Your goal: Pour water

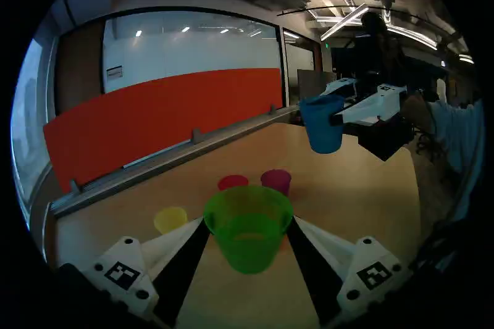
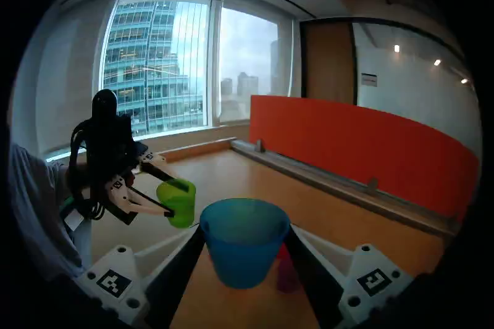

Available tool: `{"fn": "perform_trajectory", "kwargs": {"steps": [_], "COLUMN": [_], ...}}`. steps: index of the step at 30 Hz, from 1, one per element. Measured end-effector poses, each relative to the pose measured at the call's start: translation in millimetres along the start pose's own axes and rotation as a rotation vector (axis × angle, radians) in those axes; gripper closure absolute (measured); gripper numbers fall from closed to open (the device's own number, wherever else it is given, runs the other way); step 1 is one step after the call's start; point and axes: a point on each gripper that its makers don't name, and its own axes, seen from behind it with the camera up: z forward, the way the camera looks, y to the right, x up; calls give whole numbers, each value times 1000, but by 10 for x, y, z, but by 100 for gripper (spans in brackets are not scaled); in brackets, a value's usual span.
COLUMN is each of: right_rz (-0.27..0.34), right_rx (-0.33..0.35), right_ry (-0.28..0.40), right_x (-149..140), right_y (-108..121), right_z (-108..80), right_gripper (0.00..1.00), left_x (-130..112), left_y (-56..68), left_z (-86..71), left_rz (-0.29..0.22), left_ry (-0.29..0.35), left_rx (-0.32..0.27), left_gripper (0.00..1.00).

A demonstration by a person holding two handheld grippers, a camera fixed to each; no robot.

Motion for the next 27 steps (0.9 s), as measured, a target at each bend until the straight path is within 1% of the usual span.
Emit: {"fn": "perform_trajectory", "kwargs": {"steps": [6, 17, 27], "right_rz": [3, -16, -8], "right_rx": [10, 26, 34], "right_ry": [-43, -150, -217], "right_x": [-206, -676, -1009], "right_y": [-1, -22, -20], "right_z": [39, 170, 299], "right_gripper": [8, 8, 8], "left_x": [-99, -365, -643], "left_y": [-5, 5, 2], "left_z": [17, 83, 145], "left_rz": [-13, -7, 1], "left_ry": [-20, -89, -165], "left_rx": [-9, -21, -34], "left_gripper": [15, 14, 14]}}
